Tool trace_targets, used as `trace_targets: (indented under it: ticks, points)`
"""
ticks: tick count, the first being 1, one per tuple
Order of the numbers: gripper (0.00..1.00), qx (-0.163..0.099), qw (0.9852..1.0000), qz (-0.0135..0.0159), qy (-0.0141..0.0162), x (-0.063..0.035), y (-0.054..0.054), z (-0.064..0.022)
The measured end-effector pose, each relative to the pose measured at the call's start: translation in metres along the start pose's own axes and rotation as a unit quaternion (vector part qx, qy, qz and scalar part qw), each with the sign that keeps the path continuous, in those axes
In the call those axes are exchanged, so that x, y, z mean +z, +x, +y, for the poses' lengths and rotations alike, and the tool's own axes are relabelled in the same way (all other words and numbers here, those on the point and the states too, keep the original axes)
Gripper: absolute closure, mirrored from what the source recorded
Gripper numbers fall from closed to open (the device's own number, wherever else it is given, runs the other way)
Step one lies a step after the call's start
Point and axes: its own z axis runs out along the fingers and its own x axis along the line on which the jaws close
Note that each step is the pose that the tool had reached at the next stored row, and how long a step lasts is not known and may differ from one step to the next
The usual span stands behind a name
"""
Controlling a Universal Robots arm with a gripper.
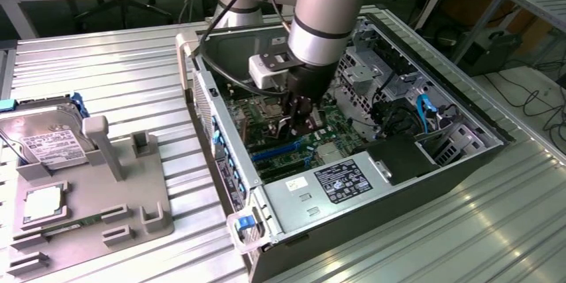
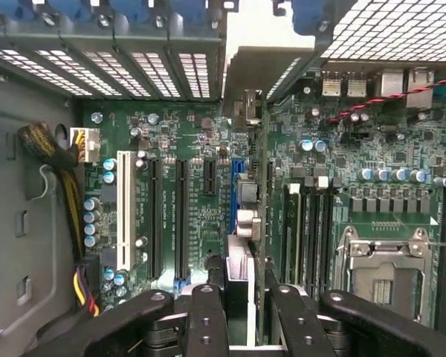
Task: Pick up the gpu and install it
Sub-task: 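Insert the gpu into the slot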
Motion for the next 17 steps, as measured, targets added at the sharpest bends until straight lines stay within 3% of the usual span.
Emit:
trace_targets:
  ticks: [17]
  points:
    - [0.72, -0.005, 1.0000, -0.0003, 0.0000, 0.0092, 0.0034, 0.0078]
